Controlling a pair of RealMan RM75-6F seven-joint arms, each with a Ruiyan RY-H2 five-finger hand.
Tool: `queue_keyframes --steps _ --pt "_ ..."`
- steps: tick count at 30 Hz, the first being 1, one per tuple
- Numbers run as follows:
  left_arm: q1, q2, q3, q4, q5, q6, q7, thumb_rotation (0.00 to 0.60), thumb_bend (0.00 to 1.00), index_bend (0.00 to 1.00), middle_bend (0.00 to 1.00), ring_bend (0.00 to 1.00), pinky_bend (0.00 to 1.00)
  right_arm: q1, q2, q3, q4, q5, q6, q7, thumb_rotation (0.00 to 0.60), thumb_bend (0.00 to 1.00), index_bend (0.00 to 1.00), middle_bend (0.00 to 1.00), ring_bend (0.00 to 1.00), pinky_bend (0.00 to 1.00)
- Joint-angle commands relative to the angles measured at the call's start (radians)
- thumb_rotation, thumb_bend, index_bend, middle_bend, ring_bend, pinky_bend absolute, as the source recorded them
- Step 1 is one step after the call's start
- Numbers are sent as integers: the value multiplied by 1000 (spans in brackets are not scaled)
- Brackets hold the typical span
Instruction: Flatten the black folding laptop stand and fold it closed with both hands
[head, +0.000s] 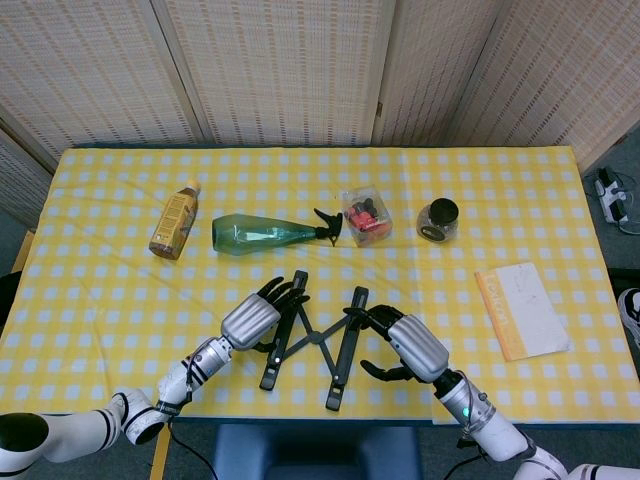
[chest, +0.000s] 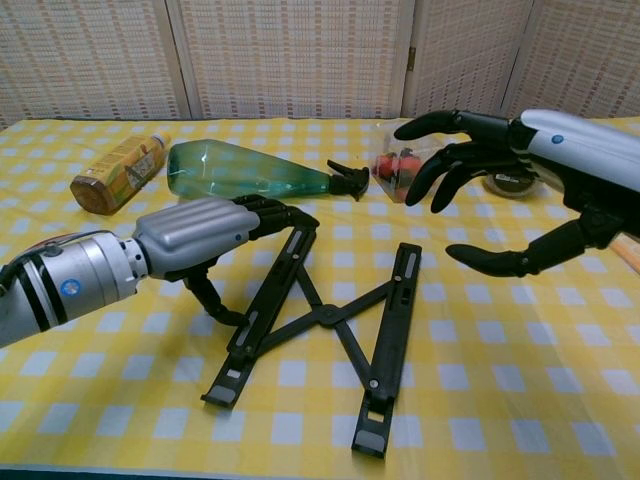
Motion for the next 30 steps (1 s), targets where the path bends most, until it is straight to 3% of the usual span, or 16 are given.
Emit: queue_keyframes --steps 1,12,19,30 --pt "-17 -10 -16 43 2 5 31 600 173 5 108 13 0 13 16 -11 21 -34 -20 -100 600 371 179 358 362 303" --pt "-59 -93 -32 240 0 -13 35 600 155 0 63 0 0 24 -49 -18 130 -105 -28 -368 600 372 429 594 567 588" --pt "-85 -138 -40 299 -14 -39 19 600 139 0 57 0 0 32 -133 -7 213 -68 -76 -492 600 372 486 686 647 688" --pt "-96 -161 -35 324 -22 -40 -10 600 137 0 57 0 0 60 -271 -1 386 -54 -103 -544 600 330 591 769 725 785"
